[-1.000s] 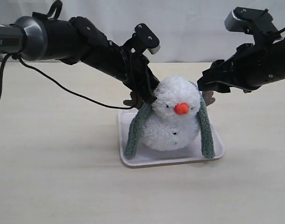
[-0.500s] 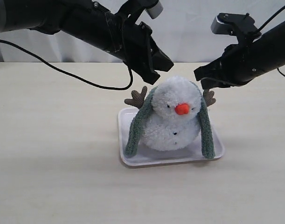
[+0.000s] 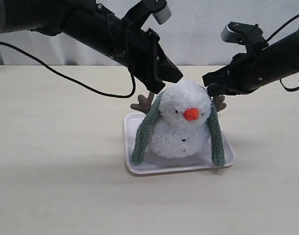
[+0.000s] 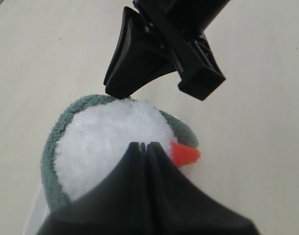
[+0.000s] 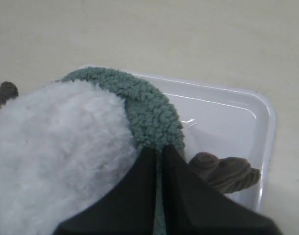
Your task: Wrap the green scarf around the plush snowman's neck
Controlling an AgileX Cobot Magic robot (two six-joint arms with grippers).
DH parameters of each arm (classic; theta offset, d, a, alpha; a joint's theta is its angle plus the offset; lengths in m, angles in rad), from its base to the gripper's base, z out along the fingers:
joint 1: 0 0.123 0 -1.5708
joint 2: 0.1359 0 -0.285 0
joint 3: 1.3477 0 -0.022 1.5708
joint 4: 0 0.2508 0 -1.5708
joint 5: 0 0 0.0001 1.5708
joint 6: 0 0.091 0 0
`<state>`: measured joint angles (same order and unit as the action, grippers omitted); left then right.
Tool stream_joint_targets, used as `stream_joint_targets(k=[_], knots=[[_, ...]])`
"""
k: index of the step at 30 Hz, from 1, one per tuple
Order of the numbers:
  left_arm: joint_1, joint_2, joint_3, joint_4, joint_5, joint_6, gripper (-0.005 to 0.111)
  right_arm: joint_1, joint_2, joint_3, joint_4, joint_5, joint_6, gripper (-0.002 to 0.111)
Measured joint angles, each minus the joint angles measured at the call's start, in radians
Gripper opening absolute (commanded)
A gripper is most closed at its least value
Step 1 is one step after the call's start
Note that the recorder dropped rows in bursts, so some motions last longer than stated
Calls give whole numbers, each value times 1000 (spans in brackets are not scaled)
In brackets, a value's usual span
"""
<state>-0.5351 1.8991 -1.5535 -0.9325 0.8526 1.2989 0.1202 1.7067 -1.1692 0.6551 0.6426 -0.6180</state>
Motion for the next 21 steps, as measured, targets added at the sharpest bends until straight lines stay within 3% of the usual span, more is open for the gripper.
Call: stream_joint_targets(k=[21], knots=[[-3, 0, 0, 20, 7, -14, 0, 0, 45, 0, 7, 43, -16, 4]])
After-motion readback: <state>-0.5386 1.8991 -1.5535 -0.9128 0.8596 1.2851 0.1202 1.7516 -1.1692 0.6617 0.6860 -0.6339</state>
